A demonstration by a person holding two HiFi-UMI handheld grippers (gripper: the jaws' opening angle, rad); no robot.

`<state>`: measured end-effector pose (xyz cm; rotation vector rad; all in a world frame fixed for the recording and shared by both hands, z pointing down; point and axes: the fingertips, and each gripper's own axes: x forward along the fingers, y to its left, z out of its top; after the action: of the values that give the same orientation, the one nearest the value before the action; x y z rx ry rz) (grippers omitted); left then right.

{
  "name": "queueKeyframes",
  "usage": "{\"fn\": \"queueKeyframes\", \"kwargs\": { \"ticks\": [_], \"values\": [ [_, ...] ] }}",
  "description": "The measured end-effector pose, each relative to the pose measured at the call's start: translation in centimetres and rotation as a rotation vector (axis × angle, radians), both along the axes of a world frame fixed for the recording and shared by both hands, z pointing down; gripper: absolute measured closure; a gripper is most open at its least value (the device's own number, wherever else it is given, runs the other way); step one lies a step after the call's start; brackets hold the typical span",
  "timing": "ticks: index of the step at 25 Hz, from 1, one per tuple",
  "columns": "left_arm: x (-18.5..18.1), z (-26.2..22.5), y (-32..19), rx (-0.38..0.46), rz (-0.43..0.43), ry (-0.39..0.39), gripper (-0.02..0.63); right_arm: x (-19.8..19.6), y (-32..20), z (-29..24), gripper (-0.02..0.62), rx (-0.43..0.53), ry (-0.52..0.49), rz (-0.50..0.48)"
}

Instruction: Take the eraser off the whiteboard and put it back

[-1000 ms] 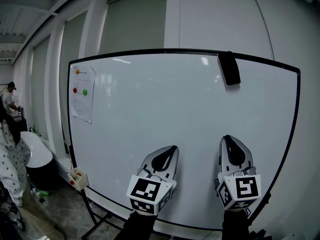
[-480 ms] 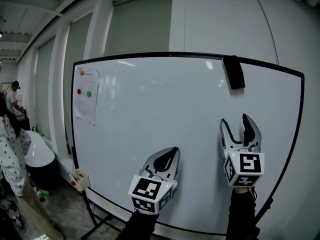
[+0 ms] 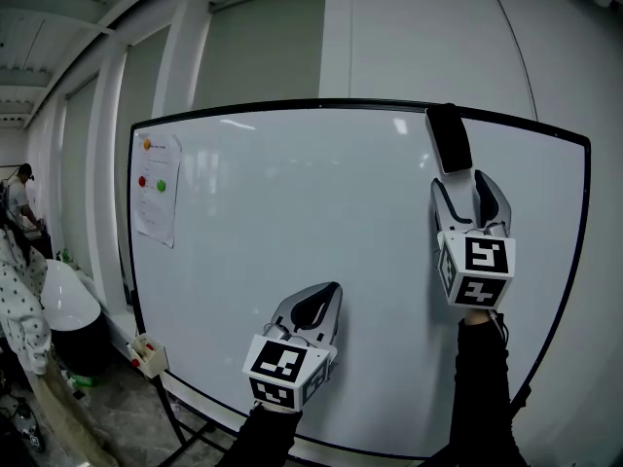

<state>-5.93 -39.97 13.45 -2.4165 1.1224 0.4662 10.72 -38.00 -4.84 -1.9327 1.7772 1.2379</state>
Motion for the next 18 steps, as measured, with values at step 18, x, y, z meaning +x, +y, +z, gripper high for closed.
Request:
{"fn": "queueKeyframes", "kwargs": {
  "ticks": [18],
  "values": [
    [0.8,-1.4,-1.3,0.022,0.008,0.004,0.600,0.1,-2.4,-3.7,0.285,-0.021,0.067,0.125]
  ]
}}
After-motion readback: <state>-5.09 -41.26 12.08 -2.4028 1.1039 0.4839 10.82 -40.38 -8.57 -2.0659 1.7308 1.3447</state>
